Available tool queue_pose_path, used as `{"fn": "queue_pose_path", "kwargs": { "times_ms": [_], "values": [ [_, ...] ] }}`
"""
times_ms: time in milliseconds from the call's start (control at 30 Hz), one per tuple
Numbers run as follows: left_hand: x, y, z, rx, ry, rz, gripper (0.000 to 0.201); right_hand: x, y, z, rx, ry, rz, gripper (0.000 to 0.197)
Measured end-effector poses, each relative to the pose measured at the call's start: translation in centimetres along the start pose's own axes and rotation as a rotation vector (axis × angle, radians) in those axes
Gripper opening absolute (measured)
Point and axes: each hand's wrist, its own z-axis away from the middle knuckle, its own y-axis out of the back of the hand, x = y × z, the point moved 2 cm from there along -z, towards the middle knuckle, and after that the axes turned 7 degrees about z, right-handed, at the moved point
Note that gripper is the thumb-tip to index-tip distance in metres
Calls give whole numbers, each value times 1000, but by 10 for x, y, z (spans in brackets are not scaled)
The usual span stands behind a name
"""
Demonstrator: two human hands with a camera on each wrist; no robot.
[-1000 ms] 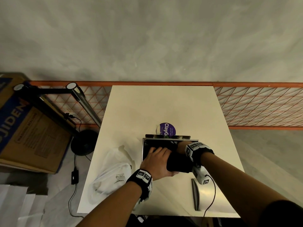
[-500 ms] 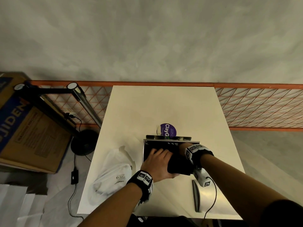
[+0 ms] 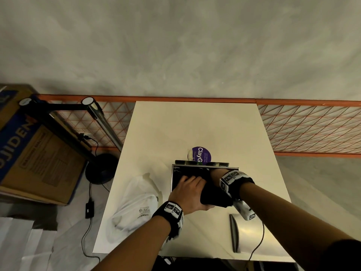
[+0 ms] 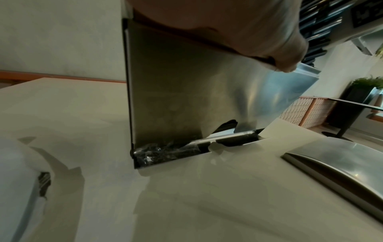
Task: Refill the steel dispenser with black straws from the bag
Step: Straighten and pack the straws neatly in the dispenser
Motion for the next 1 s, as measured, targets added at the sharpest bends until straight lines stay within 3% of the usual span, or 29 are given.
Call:
{"fn": "queue_pose_path", "kwargs": {
  "times_ms": [100, 233, 433, 633, 1000],
  "values": [
    [-1, 0, 0, -5, 4, 7, 75, -7, 5, 7, 47, 41, 47, 36],
    [-4, 3, -4, -34, 30, 18, 74, -17, 8, -4, -109, -8, 300, 36],
    [-5, 5, -8, -75, 54, 62, 72, -16, 14, 4, 49, 106, 398, 46],
    [-7, 3, -8, -77, 61, 77, 71, -21, 11, -2, 84, 35, 467, 25],
    [-8, 6, -17, -168, 109, 71, 75, -13, 38, 17, 114, 107, 639, 32]
  ]
}}
